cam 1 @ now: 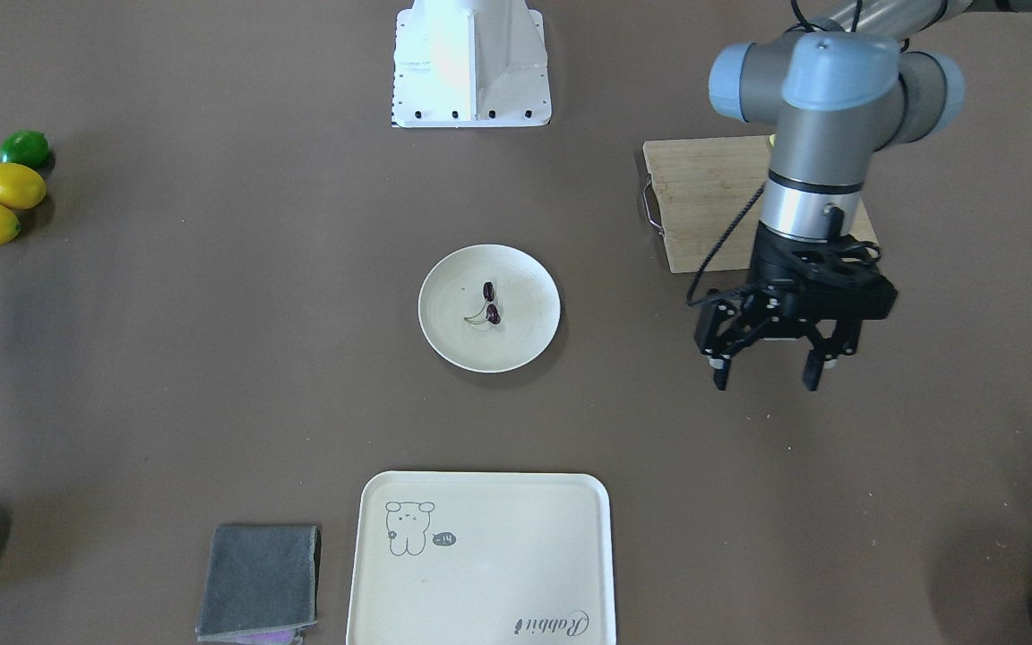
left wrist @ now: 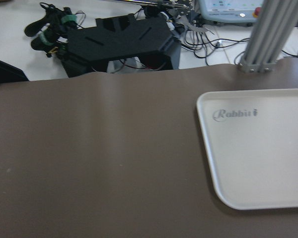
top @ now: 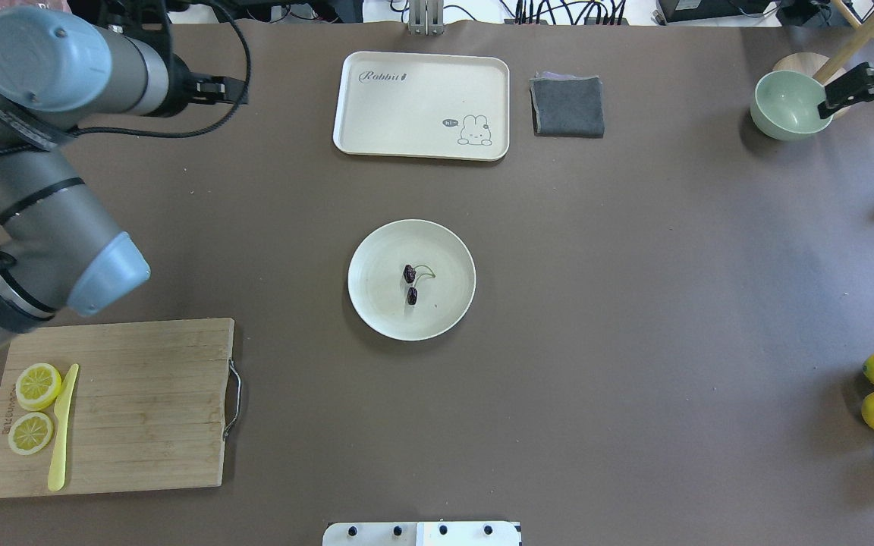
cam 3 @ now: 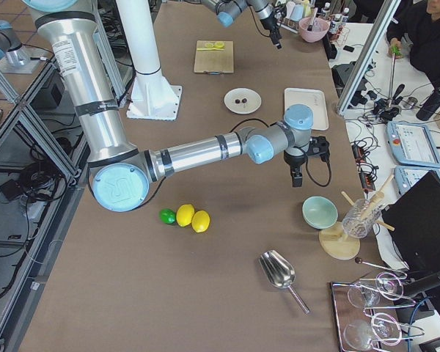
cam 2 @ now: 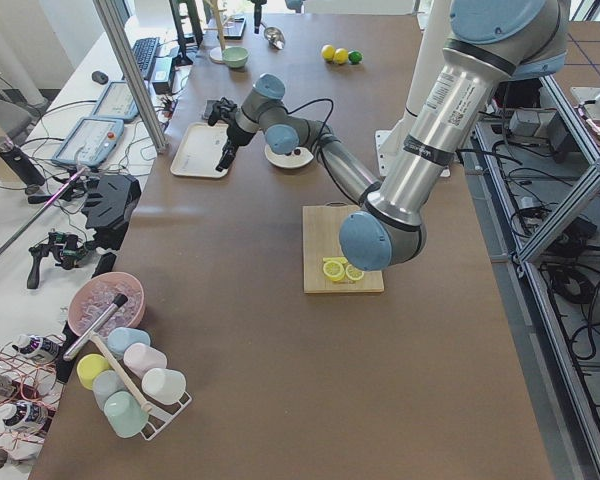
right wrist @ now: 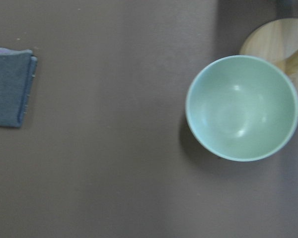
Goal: Place red cherry on plate
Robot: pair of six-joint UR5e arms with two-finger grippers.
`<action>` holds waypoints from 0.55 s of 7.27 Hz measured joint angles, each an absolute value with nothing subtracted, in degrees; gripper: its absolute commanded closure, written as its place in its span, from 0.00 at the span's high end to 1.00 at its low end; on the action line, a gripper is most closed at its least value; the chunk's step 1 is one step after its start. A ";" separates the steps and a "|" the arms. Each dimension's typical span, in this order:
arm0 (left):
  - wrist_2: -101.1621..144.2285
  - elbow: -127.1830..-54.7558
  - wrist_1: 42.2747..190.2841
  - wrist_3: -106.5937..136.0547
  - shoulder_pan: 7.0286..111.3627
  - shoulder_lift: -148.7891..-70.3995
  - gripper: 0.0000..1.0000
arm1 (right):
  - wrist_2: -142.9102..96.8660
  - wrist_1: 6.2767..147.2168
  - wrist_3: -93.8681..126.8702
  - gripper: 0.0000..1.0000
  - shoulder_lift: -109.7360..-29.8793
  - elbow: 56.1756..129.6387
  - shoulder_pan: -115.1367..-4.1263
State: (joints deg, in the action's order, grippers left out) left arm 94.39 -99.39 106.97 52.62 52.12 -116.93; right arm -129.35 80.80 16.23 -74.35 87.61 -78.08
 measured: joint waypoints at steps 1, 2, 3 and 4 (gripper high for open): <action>97.79 -99.00 106.63 47.10 57.29 -114.45 0.98 | -129.91 84.89 5.43 0.99 -75.73 86.52 -82.59; 104.08 -98.10 106.35 38.70 63.13 -111.62 0.98 | -132.21 87.98 -3.38 0.99 -77.78 85.46 -86.44; 109.80 -96.87 106.45 30.50 68.42 -108.49 0.98 | -134.84 89.91 -8.48 0.99 -80.27 84.92 -88.84; 113.29 -95.84 106.57 22.98 73.47 -105.08 0.98 | -135.93 90.76 -11.53 0.99 -82.54 84.57 -90.76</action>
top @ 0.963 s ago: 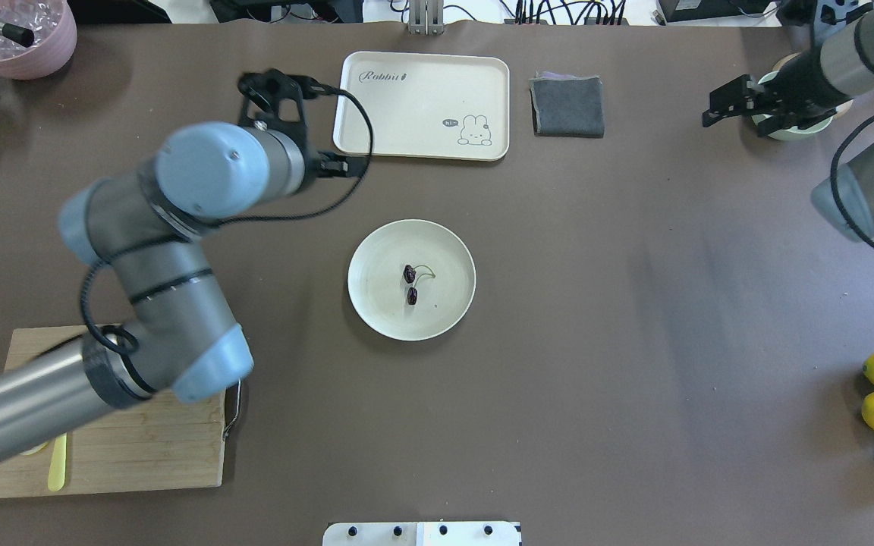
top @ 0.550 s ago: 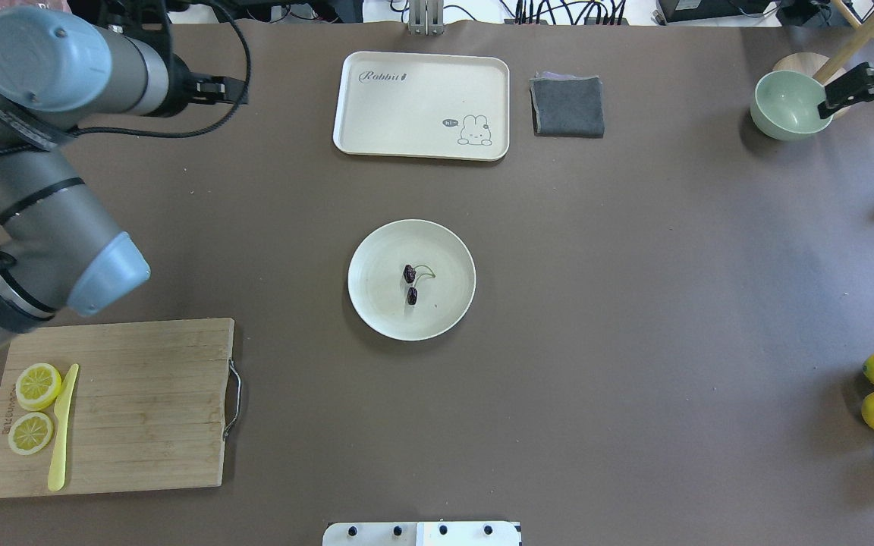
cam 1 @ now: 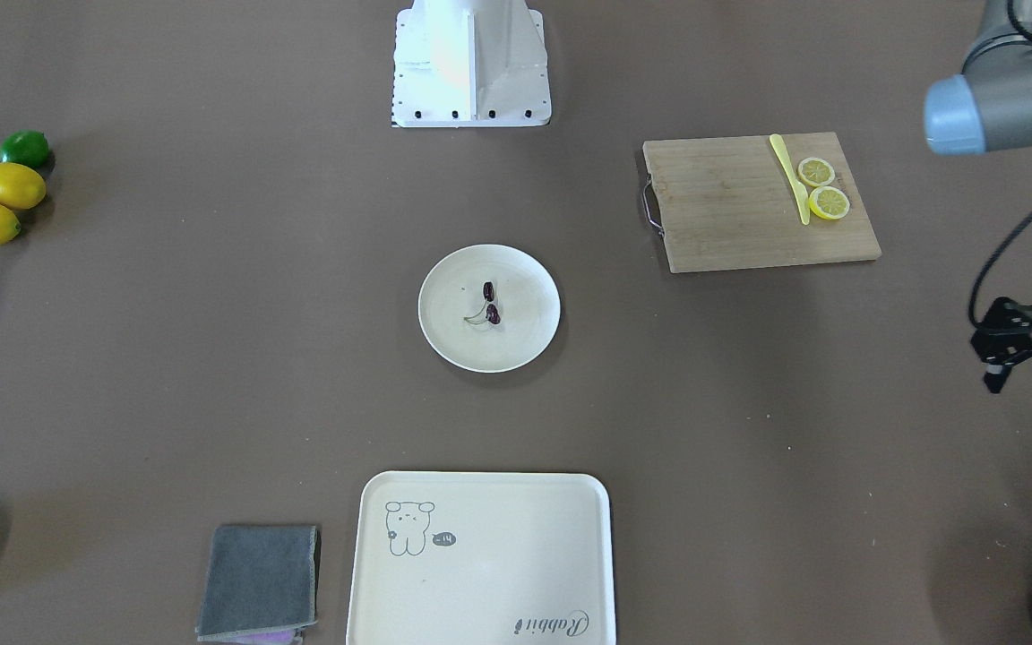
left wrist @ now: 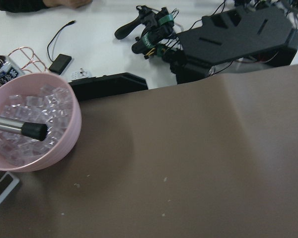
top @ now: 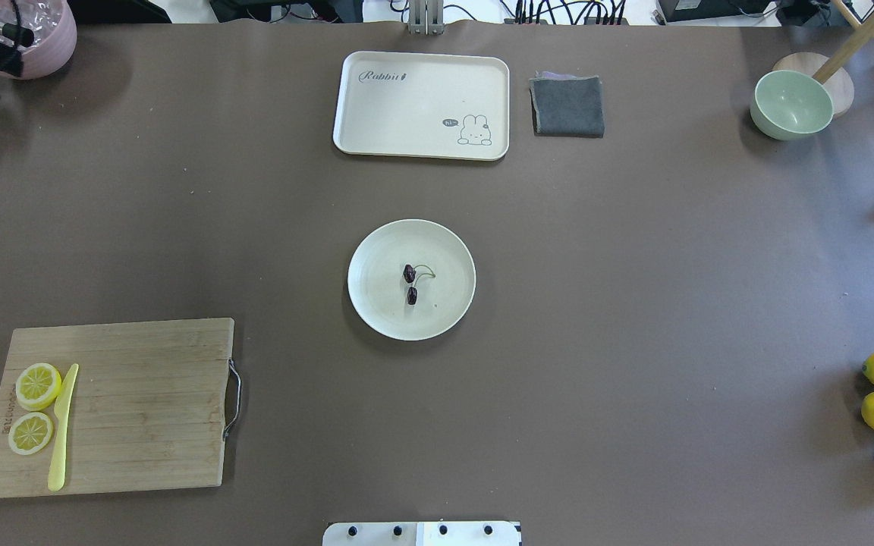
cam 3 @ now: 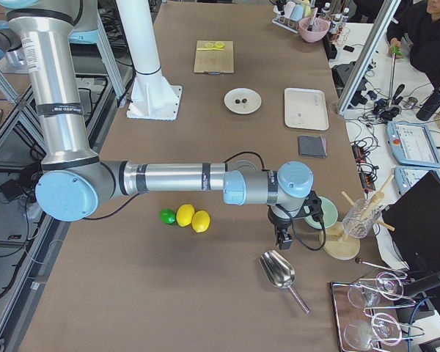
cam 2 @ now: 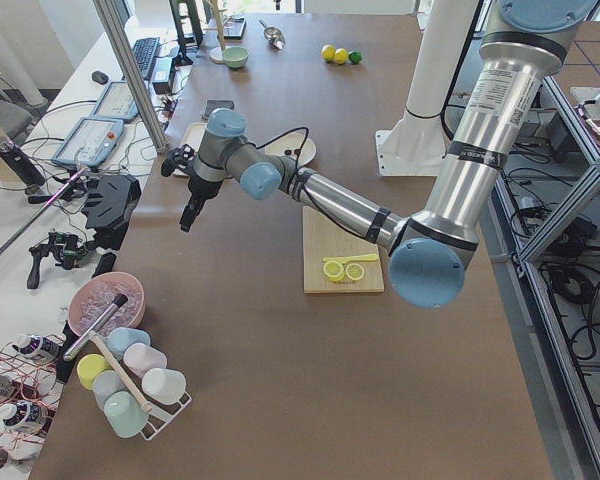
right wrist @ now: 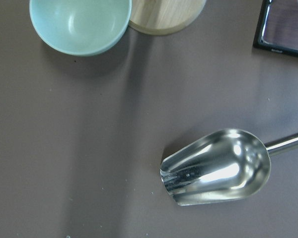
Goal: Place red cherry on plate
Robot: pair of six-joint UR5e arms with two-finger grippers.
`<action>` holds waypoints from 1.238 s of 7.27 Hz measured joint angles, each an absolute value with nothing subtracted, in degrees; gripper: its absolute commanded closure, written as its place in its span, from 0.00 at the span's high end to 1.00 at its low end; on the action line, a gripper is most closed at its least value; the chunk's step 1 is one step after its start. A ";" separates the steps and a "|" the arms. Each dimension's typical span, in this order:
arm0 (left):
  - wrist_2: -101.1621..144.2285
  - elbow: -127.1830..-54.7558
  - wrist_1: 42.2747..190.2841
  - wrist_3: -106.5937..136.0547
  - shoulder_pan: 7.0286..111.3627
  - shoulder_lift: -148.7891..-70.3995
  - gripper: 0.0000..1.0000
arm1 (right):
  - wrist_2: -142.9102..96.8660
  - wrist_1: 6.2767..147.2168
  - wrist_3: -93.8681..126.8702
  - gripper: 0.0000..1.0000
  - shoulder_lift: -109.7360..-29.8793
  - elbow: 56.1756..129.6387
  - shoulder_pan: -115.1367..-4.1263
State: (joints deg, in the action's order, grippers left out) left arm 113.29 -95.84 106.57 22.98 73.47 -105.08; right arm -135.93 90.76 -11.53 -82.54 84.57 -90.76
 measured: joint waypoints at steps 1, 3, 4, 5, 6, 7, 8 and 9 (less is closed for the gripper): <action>118.29 -94.05 106.41 17.92 78.48 -102.53 0.98 | -135.73 91.04 -13.60 0.99 -84.11 84.30 -92.50; 133.31 -87.92 106.82 13.86 86.85 -99.62 0.98 | -134.52 91.10 -14.55 0.99 -85.47 84.15 -94.05; 136.84 -86.54 106.99 11.99 88.80 -98.13 0.98 | -134.31 91.05 -13.77 0.99 -85.47 84.16 -94.20; 138.16 -85.92 106.96 10.62 89.81 -97.38 0.98 | -134.25 90.90 -12.32 0.99 -85.45 84.35 -94.20; 138.58 -85.68 106.78 10.03 90.45 -97.18 0.98 | -134.22 90.81 -11.11 0.99 -85.41 84.64 -94.22; 138.69 -85.68 106.51 9.82 91.20 -97.32 0.98 | -134.27 90.79 -10.49 0.99 -85.09 84.84 -94.22; 138.68 -85.77 106.27 9.71 92.16 -97.50 0.98 | -134.31 91.02 -10.14 0.99 -84.28 84.99 -94.21; 138.62 -85.88 105.97 9.28 92.74 -97.63 0.98 | -134.20 92.48 -9.89 0.99 -82.82 85.03 -94.08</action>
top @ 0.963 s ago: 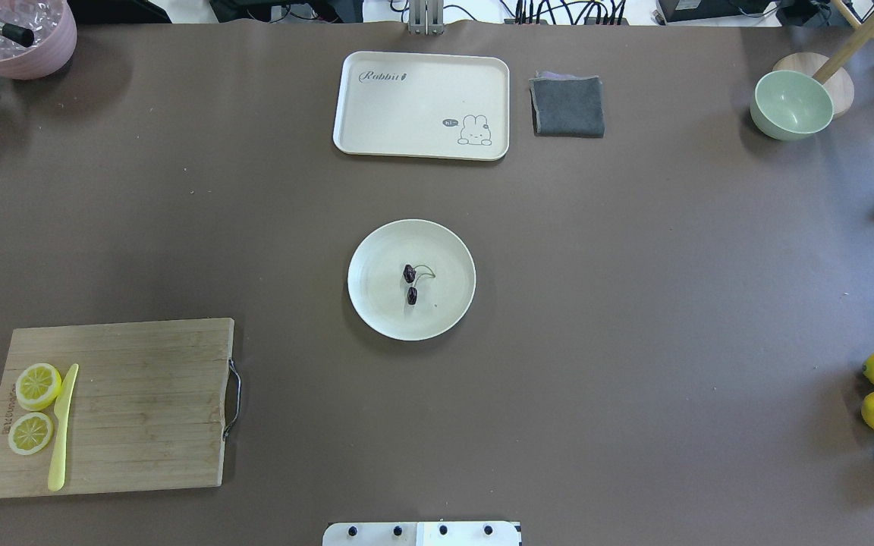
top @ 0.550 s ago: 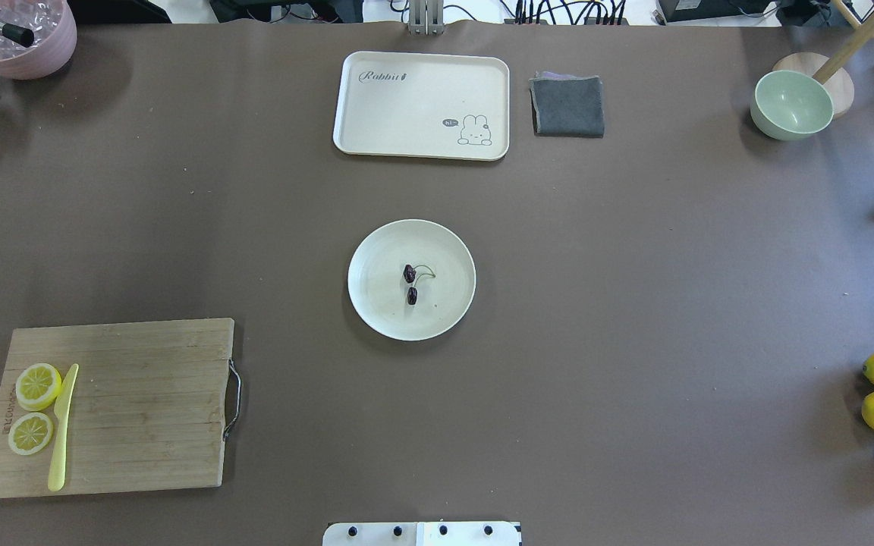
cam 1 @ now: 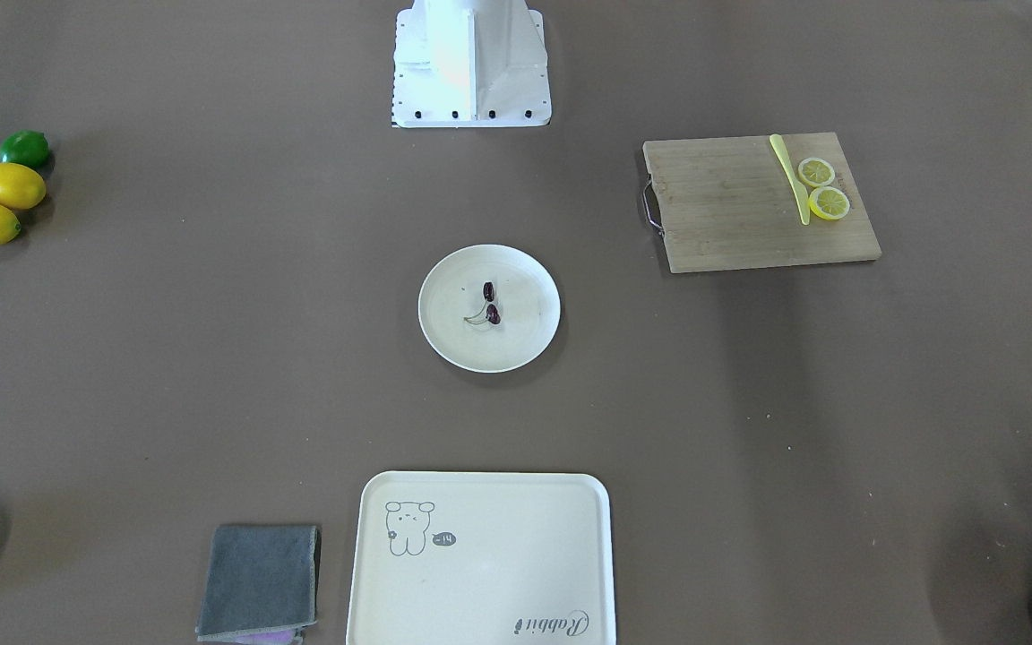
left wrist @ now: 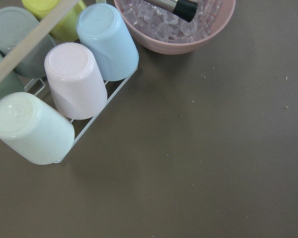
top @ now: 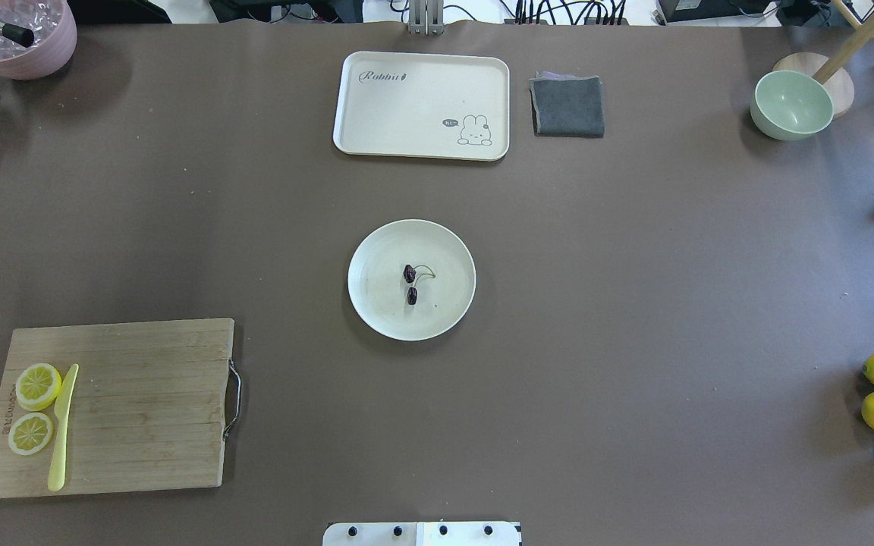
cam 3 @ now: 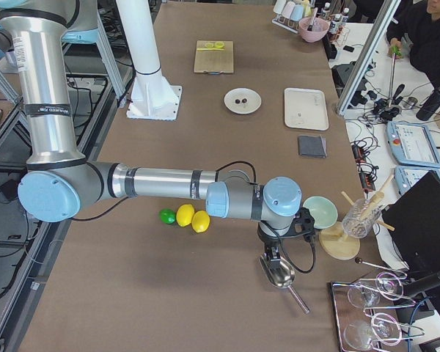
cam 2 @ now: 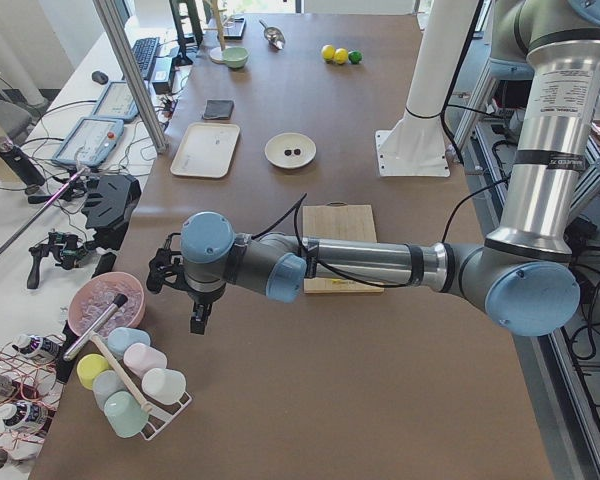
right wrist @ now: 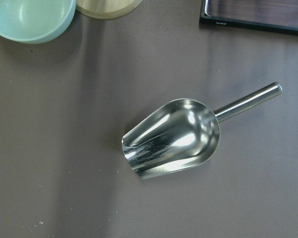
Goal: Place red cherry on plate
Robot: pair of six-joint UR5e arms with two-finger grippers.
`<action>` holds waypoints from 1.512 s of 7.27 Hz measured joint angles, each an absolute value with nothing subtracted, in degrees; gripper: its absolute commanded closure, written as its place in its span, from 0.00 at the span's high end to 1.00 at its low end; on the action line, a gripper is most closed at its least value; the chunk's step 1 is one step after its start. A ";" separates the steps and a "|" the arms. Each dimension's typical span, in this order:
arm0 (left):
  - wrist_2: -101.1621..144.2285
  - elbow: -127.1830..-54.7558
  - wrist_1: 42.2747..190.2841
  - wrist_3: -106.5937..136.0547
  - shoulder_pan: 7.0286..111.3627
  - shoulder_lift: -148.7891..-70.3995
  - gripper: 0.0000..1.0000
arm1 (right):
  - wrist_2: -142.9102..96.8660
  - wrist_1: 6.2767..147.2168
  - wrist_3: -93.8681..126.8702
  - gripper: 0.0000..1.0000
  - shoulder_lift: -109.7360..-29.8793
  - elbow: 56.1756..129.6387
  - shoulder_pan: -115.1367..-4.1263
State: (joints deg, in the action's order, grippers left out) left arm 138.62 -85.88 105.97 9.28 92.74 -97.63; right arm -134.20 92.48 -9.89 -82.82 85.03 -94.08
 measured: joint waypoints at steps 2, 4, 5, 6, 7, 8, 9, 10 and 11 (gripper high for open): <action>135.83 -87.10 102.75 6.26 92.84 -97.92 0.98 | -133.44 98.31 -9.76 0.99 -79.23 85.47 -93.96; 130.15 -88.57 100.79 4.11 92.49 -97.83 0.98 | -133.03 99.98 -9.75 1.00 -79.25 86.86 -93.95; 129.24 -88.66 100.56 3.88 92.36 -97.70 0.98 | -133.07 99.99 -9.76 1.00 -79.81 87.16 -93.95; 128.99 -88.72 100.52 3.81 92.33 -97.57 0.98 | -133.00 99.87 -9.44 1.00 -80.42 87.58 -93.90; 128.97 -88.81 100.55 3.79 92.30 -97.44 0.98 | -132.83 99.72 -8.36 1.00 -80.93 88.23 -93.84; 128.99 -88.86 100.58 3.78 92.29 -97.30 0.98 | -132.76 99.64 -7.25 1.00 -81.17 88.56 -93.75; 129.01 -88.86 100.57 3.78 92.29 -97.25 0.98 | -132.76 99.50 -6.97 1.00 -81.41 88.66 -93.67; 129.02 -88.86 100.57 3.78 92.28 -97.24 0.98 | -132.88 98.16 -6.98 1.00 -82.15 88.63 -93.64; 129.02 -88.89 100.59 3.78 92.28 -97.25 0.98 | -133.03 95.95 -6.72 1.00 -83.03 88.50 -93.62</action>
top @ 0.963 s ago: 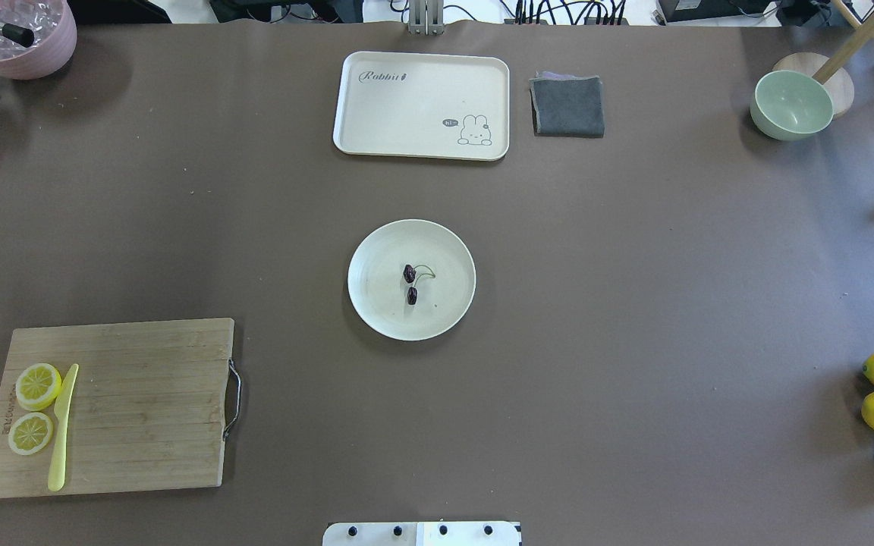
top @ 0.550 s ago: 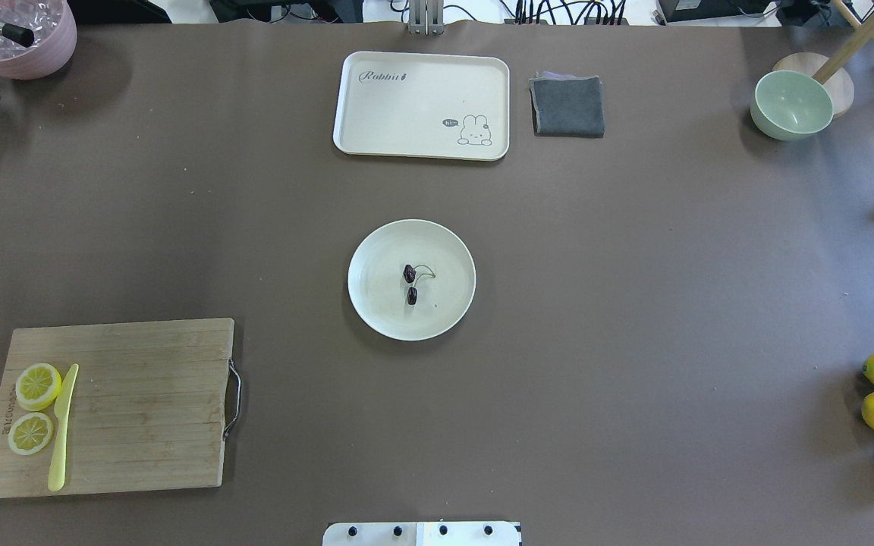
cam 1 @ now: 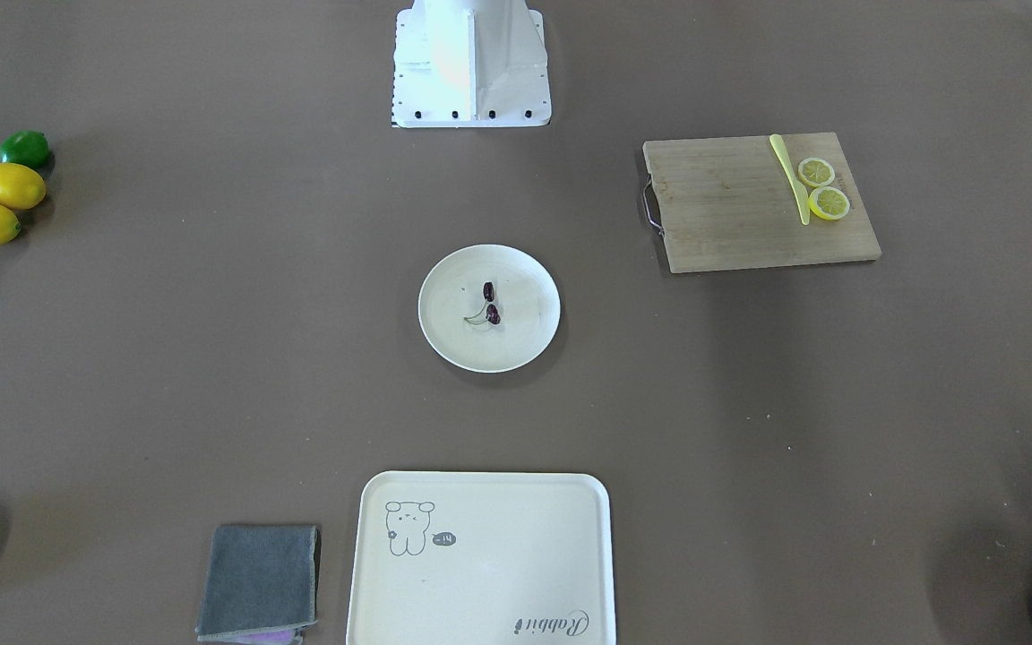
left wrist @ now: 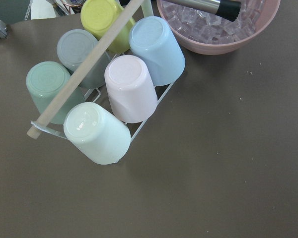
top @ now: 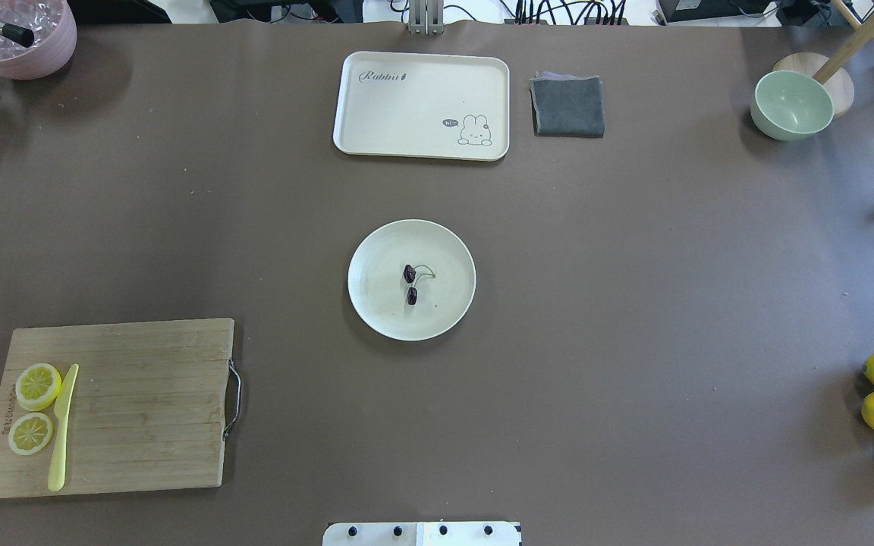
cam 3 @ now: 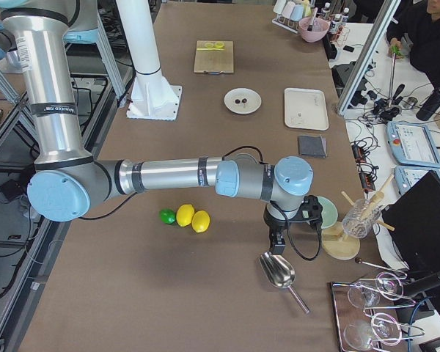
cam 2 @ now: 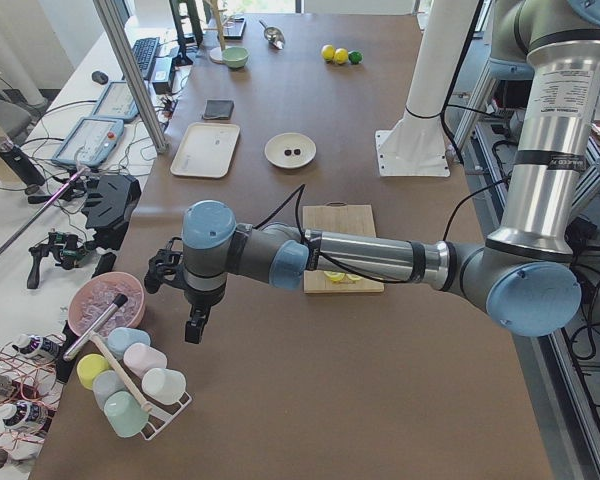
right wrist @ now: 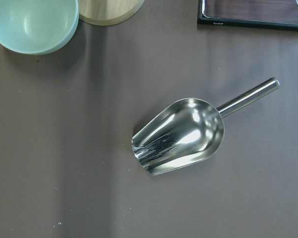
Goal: Place red cherry on plate
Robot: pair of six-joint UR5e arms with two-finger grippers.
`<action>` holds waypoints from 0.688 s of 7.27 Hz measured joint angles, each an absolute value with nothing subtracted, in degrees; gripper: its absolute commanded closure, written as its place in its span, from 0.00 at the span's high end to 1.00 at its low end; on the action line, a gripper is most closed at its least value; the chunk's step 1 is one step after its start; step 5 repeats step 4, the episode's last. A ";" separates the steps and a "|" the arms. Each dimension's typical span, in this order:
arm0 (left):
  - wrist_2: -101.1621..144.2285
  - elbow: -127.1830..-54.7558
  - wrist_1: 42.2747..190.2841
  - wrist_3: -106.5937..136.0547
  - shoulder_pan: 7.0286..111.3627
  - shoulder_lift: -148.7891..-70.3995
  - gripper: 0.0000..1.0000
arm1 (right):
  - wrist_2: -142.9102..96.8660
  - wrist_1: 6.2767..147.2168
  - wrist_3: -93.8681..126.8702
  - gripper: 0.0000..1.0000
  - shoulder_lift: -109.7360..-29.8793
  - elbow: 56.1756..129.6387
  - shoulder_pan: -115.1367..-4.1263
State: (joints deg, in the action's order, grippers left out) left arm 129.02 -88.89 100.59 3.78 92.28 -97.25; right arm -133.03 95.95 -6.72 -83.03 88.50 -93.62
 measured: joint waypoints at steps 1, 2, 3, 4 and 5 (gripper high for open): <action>129.02 -88.88 100.57 3.78 92.29 -97.23 0.98 | -133.17 94.57 -6.55 1.00 -83.46 88.43 -93.61; 129.02 -88.80 100.55 3.78 92.29 -97.22 0.98 | -133.27 93.97 -6.47 1.00 -83.63 88.43 -93.61; 129.02 -88.74 100.55 3.78 92.29 -97.21 0.98 | -133.31 93.75 -6.41 1.00 -83.68 88.46 -93.60; 129.02 -88.71 100.55 3.78 92.29 -97.21 0.98 | -133.32 93.71 -6.37 1.00 -83.68 88.49 -93.60; 129.02 -88.71 100.55 3.78 92.29 -97.21 0.98 | -133.32 93.71 -6.37 1.00 -83.68 88.49 -93.60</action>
